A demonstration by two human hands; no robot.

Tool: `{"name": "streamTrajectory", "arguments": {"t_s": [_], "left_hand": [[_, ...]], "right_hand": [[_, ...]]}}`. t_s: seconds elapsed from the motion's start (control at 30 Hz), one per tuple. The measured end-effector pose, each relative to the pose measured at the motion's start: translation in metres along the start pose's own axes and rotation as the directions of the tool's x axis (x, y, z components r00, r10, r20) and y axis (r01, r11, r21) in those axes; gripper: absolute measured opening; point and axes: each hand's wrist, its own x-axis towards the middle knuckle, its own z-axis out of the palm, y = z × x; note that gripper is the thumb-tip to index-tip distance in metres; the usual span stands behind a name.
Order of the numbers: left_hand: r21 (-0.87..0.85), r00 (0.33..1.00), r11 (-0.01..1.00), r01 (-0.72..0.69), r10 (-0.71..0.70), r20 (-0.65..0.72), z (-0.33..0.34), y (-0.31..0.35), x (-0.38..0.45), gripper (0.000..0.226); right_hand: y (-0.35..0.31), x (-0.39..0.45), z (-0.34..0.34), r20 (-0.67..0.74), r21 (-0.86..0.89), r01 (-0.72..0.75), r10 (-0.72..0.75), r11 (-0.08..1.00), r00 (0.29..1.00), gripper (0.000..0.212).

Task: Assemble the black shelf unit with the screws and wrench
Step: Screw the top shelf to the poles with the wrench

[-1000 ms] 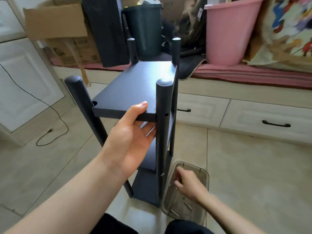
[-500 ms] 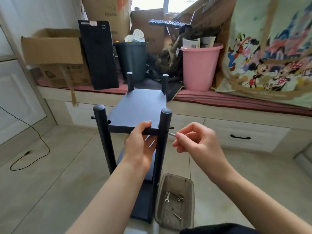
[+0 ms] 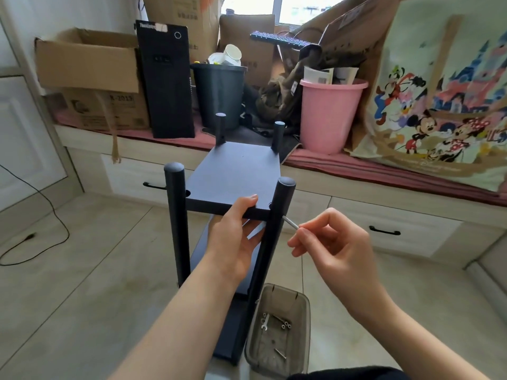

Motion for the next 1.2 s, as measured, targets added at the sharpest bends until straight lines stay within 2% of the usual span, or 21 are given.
{"name": "streamTrajectory", "arguments": {"t_s": [0.1, 0.6, 0.73, 0.87, 1.03, 1.2], "left_hand": [[0.0, 1.0, 1.0, -0.005, 0.005, 0.025, 0.0, 0.0, 0.0, 0.035], [0.015, 0.998, 1.0, -0.007, 0.006, 0.064, -0.001, -0.001, -0.001, 0.04], [0.002, 0.999, 1.0, 0.0, -0.001, 0.052, -0.003, -0.002, 0.0, 0.035], [0.005, 0.999, 1.0, 0.008, -0.008, 0.032, -0.004, -0.003, 0.001, 0.017], [0.007, 0.999, 1.0, 0.012, -0.012, 0.038, -0.004, -0.002, 0.001, 0.026], [0.012, 1.0, 1.0, 0.007, -0.007, 0.031, -0.005, -0.003, 0.001, 0.019]], "right_hand": [[0.002, 0.001, 0.0, -0.003, 0.03, -0.019, 0.019, 0.999, 1.0, 0.018], [-0.001, 0.008, 0.009, 0.011, 0.086, -0.061, 0.06, 0.994, 0.998, 0.01], [0.0, 0.011, 0.01, 0.04, 0.069, -0.071, 0.068, 0.995, 0.997, 0.012], [0.002, 0.015, 0.009, 0.052, 0.072, -0.075, 0.071, 0.995, 0.996, 0.013], [0.005, 0.018, 0.01, 0.077, 0.075, -0.087, 0.081, 0.993, 0.994, 0.013], [0.001, 0.02, 0.007, 0.118, 0.214, -0.192, 0.17, 0.958, 0.978, 0.012]]}}
